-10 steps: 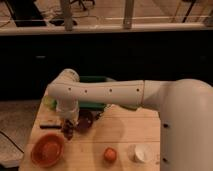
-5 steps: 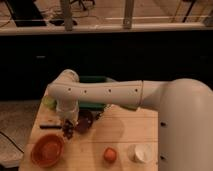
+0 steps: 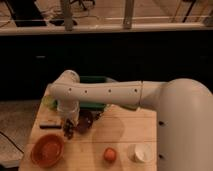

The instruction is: Place grapes in red bowl

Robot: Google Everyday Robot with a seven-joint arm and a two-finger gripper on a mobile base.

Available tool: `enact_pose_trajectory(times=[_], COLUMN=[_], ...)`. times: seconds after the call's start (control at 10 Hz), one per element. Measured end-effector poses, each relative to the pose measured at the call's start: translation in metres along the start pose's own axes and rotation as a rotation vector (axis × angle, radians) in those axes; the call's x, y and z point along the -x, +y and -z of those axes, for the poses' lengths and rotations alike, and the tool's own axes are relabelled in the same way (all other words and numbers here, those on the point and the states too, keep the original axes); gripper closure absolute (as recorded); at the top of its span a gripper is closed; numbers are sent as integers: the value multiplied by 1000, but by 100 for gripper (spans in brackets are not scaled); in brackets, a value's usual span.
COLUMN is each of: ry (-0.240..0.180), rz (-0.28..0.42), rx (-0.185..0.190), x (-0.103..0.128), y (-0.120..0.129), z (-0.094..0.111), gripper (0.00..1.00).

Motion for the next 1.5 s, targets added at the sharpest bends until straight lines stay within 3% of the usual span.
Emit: enact_pose_trajectory(times=[1.5], ry=[-6], rz=[12], rx=[10], x=[-8], y=[5], z=[-10], gripper=[100])
